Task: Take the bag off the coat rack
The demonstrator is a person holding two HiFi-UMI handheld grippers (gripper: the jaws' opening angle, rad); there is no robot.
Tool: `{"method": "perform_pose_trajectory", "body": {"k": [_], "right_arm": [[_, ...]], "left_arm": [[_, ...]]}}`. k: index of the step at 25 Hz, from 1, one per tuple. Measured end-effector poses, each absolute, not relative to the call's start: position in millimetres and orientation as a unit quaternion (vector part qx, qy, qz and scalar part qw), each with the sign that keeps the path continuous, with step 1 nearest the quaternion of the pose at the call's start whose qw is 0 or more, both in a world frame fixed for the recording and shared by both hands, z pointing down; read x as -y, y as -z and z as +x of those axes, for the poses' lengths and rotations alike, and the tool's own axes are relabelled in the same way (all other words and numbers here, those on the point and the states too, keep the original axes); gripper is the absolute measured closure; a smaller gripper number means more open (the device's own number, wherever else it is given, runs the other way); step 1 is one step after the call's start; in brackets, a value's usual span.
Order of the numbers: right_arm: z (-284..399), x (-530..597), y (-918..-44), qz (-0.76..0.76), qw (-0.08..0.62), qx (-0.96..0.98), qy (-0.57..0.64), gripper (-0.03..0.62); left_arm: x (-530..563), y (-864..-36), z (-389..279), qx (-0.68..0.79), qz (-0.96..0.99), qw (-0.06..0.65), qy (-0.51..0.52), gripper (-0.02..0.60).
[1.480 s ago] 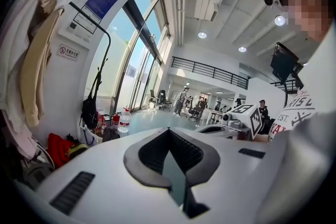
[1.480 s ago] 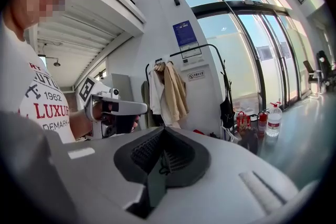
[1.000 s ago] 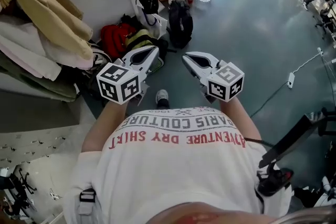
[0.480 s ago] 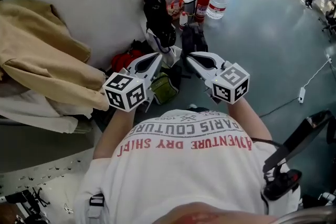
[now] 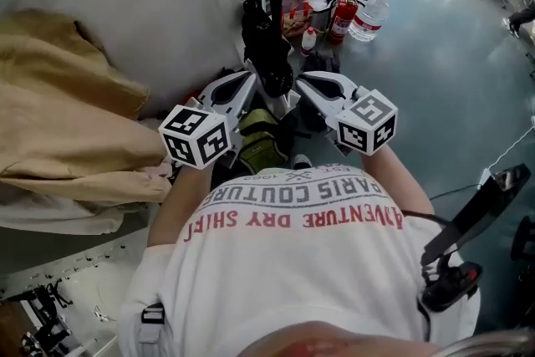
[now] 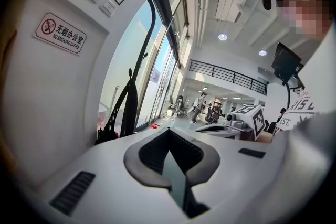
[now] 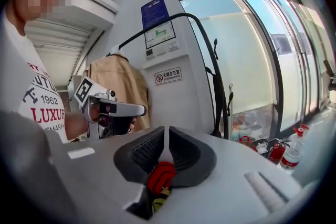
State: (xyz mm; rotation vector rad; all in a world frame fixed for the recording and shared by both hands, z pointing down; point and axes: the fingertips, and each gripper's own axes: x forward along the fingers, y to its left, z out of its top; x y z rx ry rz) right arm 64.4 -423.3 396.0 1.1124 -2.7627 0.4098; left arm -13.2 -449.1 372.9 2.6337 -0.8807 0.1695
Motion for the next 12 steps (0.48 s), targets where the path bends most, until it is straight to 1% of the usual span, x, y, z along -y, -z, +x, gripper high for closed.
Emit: {"method": "perform_pose_trajectory", "body": {"k": [4,9,12], "right_arm": [[73,479,-403,0.356,0.072,0.920,-0.146,0.589],[83,516,-408,0.351,0.075,0.921,-0.153,0.589],[90,537,-405,0.356,0.073,0.919,-0.152,0.589]], "left_arm": [[503,-380,5,0.320,0.927,0.182,-0.068,0.580],[534,-388,12,0.335,0.922,0.172,-0.087,0.580],[547,-387,12,0.341,0.919,0.179,-0.083,0.580]]}}
